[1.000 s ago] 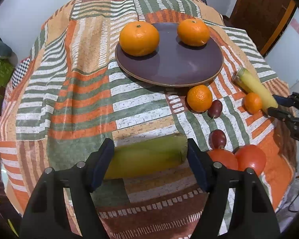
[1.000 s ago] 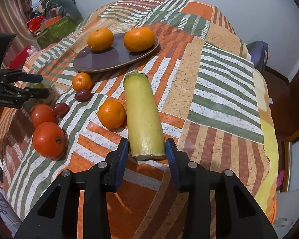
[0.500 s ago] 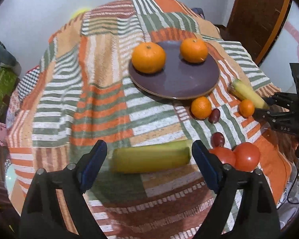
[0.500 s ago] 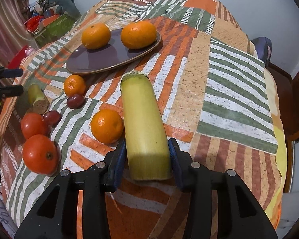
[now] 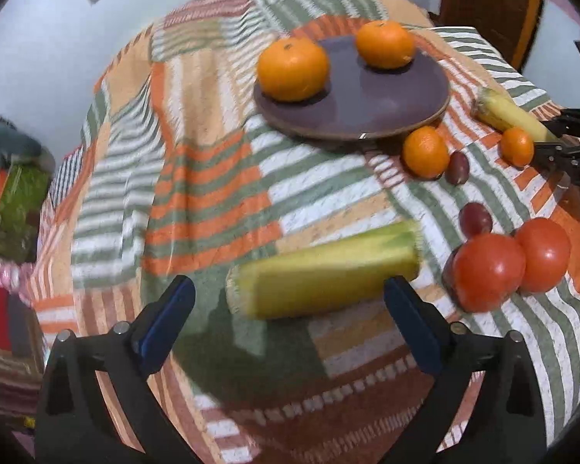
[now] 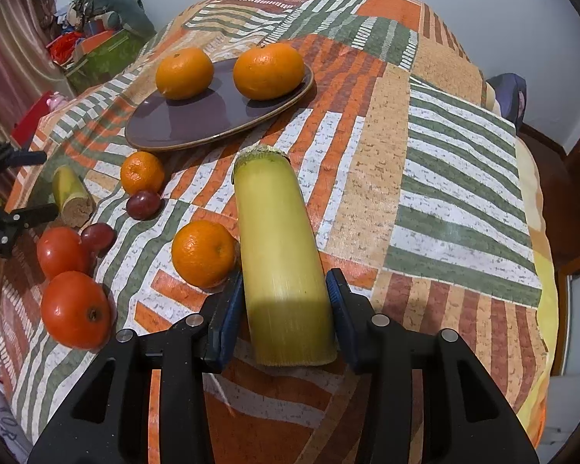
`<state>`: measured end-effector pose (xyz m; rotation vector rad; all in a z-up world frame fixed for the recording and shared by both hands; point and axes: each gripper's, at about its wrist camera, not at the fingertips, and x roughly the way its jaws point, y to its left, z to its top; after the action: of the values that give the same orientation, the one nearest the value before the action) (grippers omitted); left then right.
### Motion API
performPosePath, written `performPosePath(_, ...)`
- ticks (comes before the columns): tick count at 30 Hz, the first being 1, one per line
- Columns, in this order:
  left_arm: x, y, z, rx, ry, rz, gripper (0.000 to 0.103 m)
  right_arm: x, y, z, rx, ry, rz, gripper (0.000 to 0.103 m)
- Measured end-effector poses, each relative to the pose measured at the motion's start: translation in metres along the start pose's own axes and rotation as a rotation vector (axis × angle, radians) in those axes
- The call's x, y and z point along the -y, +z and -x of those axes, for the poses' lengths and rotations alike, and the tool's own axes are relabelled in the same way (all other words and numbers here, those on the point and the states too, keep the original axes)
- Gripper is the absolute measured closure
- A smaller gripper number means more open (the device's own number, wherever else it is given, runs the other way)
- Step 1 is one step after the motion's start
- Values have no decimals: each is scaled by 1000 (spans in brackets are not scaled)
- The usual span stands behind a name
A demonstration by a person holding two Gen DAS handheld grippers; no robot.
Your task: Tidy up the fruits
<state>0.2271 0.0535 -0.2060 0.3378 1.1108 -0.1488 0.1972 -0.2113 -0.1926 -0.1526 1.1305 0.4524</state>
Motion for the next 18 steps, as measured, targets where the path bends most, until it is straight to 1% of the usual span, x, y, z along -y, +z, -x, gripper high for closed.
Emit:
performPosePath(2, 5, 6, 1, 25, 6, -30, 0, -1, 0, 0, 1, -6, 8, 62)
performPosePath(4, 10, 11, -3, 30, -35, -54, 0, -1, 1, 0, 1, -3, 4, 62)
performPosePath(5, 11, 13, -7, 17, -53, -64, 0, -1, 1, 0, 1, 2, 0, 62)
performPosePath(8, 16, 15, -26, -52, -76, -85, 0, 0, 1, 0, 3, 6, -4, 62)
performPosePath(9, 15, 14, -31, -62, -93, -81, 0, 0, 1, 0, 4, 5, -2, 62)
performPosePath(12, 9, 15, -35, -55, -121, -42, 0, 1, 0, 0, 10, 10, 3, 63)
performPosePath(13, 6, 15, -36, -51, -124, -23, 2, 1, -1, 1, 11, 13, 2, 63)
performPosePath(15, 2, 16, -35, -52, -143, 7, 14, 3, -1, 1, 13, 14, -3, 64)
performPosePath(17, 3, 20, -32, -51, -136, 18, 29, 2, -2, 1, 21, 8, -3, 64)
performPosePath(18, 5, 22, -30, -48, -128, 16, 32, 1, -3, 1, 25, 1, 0, 64)
